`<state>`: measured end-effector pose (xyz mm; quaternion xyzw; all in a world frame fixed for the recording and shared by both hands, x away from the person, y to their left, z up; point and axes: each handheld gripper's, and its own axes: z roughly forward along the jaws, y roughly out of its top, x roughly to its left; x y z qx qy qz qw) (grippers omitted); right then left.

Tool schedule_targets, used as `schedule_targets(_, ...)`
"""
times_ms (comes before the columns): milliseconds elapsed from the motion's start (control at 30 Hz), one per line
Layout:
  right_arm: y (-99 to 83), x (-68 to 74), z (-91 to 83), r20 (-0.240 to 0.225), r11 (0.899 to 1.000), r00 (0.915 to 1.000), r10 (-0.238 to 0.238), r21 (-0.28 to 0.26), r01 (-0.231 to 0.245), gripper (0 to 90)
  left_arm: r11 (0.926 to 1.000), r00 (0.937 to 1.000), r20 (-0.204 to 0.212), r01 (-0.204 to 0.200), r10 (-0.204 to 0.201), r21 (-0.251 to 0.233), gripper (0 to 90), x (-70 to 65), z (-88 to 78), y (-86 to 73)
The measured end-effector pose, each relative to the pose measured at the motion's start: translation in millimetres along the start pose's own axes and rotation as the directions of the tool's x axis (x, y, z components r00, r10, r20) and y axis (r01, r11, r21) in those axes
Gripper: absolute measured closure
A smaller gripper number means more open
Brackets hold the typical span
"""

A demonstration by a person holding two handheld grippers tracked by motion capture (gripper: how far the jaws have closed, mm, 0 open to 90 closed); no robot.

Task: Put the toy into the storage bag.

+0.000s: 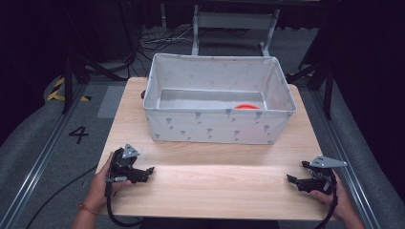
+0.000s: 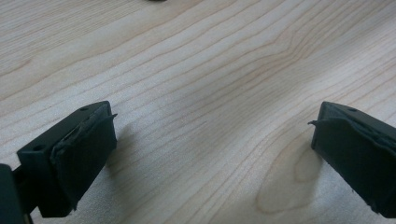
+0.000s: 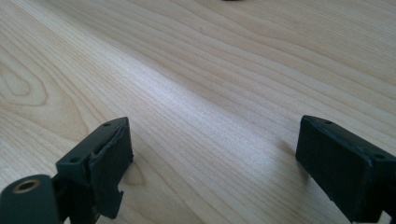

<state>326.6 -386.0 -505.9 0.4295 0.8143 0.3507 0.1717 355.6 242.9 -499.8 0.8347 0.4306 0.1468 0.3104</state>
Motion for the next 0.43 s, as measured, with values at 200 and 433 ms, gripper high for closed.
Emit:
schedule_targets(200,0.0,0.0,0.0,0.0,1.0,1.0,0.0,0.0,0.0,11.0,1.0,1.0,-0.001,-0.002,0.002,0.0,0.3,0.1,-0.1,0.1)
schedule_targets(433,0.0,0.0,0.0,0.0,1.0,1.0,0.0,0.0,0.0,11.0,1.0,1.0,-0.001,-0.003,0.003,0.001,0.3,0.1,-0.1,0.0)
